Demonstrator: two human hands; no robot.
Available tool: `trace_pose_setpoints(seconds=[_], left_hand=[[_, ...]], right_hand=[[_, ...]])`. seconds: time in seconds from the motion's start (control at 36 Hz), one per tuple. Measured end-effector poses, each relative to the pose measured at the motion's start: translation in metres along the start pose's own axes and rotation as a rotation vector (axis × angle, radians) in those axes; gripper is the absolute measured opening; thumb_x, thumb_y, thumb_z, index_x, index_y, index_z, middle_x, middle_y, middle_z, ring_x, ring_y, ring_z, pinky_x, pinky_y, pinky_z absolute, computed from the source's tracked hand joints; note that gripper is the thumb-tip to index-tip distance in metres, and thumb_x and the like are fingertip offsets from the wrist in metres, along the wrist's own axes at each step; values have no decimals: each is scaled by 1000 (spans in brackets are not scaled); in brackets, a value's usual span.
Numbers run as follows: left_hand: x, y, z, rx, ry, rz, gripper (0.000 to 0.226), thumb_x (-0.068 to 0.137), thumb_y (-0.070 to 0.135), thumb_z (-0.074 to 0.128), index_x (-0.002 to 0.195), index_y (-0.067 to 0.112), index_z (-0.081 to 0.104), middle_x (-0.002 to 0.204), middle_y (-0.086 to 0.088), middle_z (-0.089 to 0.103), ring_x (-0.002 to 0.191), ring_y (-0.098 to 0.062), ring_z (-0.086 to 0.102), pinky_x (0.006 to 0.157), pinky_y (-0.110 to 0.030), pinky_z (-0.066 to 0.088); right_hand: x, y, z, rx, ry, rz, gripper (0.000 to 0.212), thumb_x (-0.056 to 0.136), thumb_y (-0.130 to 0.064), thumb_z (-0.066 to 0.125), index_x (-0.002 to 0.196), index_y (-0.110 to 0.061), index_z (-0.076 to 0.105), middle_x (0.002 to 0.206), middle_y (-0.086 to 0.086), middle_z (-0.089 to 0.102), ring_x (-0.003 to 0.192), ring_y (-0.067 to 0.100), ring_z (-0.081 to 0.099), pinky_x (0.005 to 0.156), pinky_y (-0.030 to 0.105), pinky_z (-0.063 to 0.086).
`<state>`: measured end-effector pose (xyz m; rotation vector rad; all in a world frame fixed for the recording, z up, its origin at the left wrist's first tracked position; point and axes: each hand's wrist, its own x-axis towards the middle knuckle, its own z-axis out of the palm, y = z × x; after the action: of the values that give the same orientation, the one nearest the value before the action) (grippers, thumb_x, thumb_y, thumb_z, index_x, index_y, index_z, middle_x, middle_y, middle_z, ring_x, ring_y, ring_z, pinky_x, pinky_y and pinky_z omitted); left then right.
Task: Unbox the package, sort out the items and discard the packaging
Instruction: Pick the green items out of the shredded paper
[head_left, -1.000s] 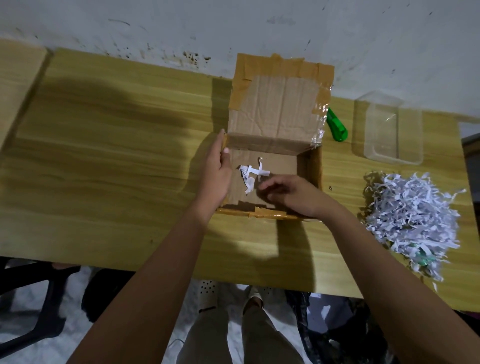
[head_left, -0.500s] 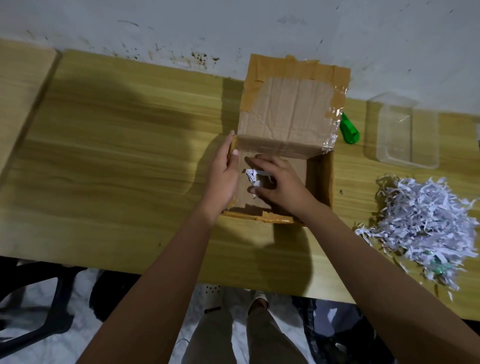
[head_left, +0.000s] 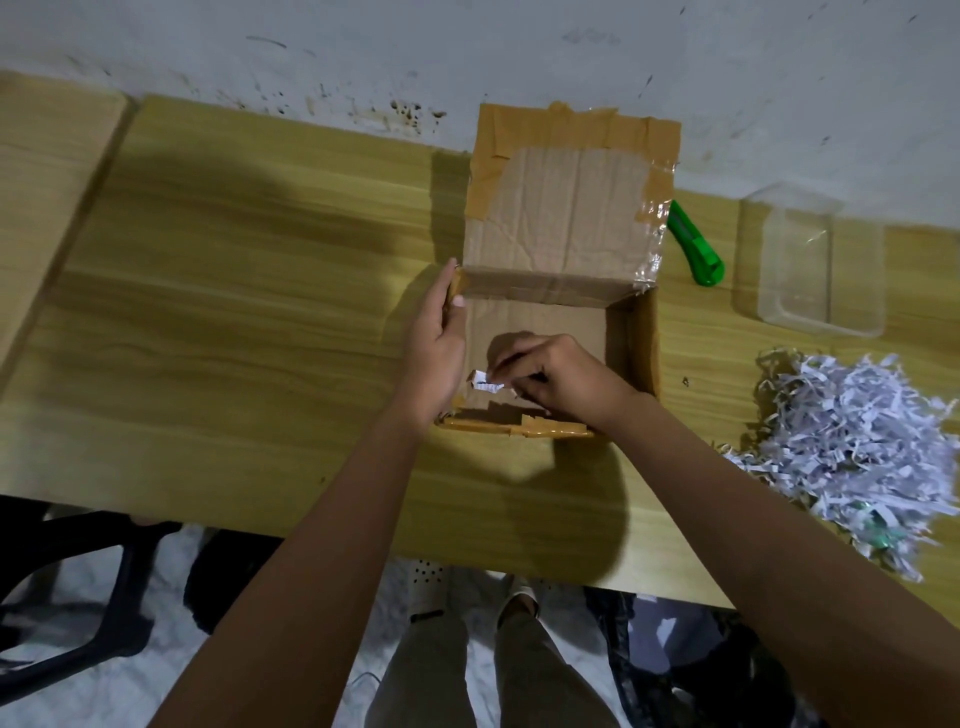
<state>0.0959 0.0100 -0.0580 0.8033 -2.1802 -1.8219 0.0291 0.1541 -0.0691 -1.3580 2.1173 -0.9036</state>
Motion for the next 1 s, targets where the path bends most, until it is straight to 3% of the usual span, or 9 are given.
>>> trace_pose_setpoints(seconds=[0.11, 0.22, 0.33, 0.42, 0.5, 0.56, 0.61, 0.78, 1.0], left_hand=[[-1, -3, -5, 28, 26, 37, 44, 99, 15, 37, 143, 14, 32, 149, -2, 34, 134, -7, 30, 85, 11, 26], [-2, -7, -11, 62, 37, 51, 44, 99, 17, 37, 143, 15, 31, 149, -1, 34, 129, 0, 29, 88, 11, 23], [-1, -8, -17, 145, 85, 87, 43, 99, 14, 38, 142, 11, 33, 147, -6, 38, 129, -4, 34, 89, 11, 22], [-1, -11, -22, 200, 127, 110, 43, 97, 16, 42, 140, 12, 38, 137, -14, 50, 125, -26, 48, 94, -13, 38], [-2, -11, -26, 238, 175, 122, 42, 96, 18, 46, 137, 14, 44, 118, -24, 60, 106, -35, 57, 84, -36, 46], [-3, -10, -27, 272, 183, 169, 40, 95, 17, 47, 135, 12, 47, 99, -23, 64, 79, -17, 63, 67, -23, 45], [-4, -11, -26, 301, 198, 180, 39, 95, 16, 48, 134, 11, 48, 84, -18, 61, 61, 0, 51, 56, -7, 35], [-8, -4, -21, 327, 240, 153, 39, 95, 17, 47, 134, 11, 48, 108, -4, 61, 99, -14, 57, 78, -13, 37], [-8, -1, -21, 437, 249, 176, 38, 96, 17, 44, 133, 10, 49, 112, -15, 66, 102, -26, 60, 87, -30, 43]], right_hand=[[-6, 1, -7, 8, -13, 30, 20, 78, 6, 65, 92, -6, 74, 101, 10, 70, 96, 11, 63, 86, 14, 49], [-9, 0, -10, 37, 17, 102, 21, 76, 9, 66, 91, -4, 74, 97, 11, 72, 82, -6, 56, 78, 3, 46], [-2, -7, -1, 48, 92, 162, 20, 74, 11, 66, 87, -2, 75, 94, 13, 73, 81, 6, 63, 77, 2, 44], [3, -11, 5, 23, 138, 212, 20, 73, 11, 66, 86, -2, 75, 95, 15, 73, 89, 19, 68, 79, -2, 40], [2, -14, 5, 55, 227, 234, 19, 73, 12, 66, 85, -1, 75, 94, 15, 73, 88, 15, 65, 80, -2, 41], [1, -16, 3, 90, 290, 288, 17, 76, 8, 67, 87, -2, 75, 94, 14, 73, 86, 15, 66, 83, 13, 50], [-1, -17, -1, 108, 334, 347, 15, 79, 4, 67, 89, -4, 75, 94, 12, 74, 85, 16, 67, 80, 15, 51], [-4, -17, -9, 116, 385, 378, 16, 80, 1, 66, 91, -7, 75, 95, 8, 74, 86, 15, 67, 76, 8, 49], [-18, -24, -22, 182, 508, 380, 16, 78, 4, 66, 90, -3, 74, 94, 10, 72, 78, 12, 63, 68, 2, 46]])
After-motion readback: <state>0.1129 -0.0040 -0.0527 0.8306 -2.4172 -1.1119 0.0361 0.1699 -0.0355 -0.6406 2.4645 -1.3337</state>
